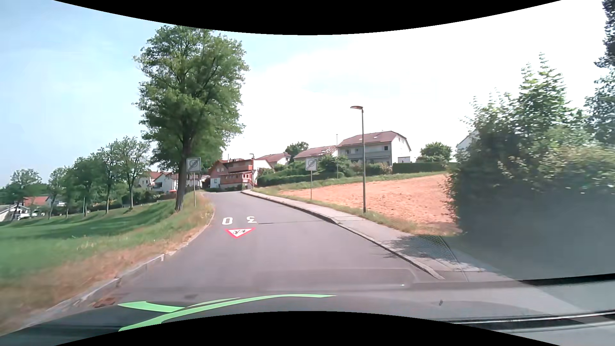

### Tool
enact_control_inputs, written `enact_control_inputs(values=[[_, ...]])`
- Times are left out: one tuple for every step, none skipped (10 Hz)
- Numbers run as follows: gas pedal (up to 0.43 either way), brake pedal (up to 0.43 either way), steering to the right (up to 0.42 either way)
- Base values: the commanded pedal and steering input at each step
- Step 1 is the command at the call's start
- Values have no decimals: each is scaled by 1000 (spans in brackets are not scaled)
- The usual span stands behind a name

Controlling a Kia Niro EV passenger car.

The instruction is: Follow the waypoints while adhering to traffic rules and regulations

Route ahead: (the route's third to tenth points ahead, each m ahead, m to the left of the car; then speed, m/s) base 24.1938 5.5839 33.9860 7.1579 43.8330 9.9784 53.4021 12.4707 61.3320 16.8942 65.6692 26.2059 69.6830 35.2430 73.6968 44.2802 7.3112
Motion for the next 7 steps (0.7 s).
enact_control_inputs(values=[[110, 0, -52], [110, 0, -55], [110, 0, -58], [110, 0, -62], [110, 0, -65], [110, 0, -70], [110, 0, -75]])
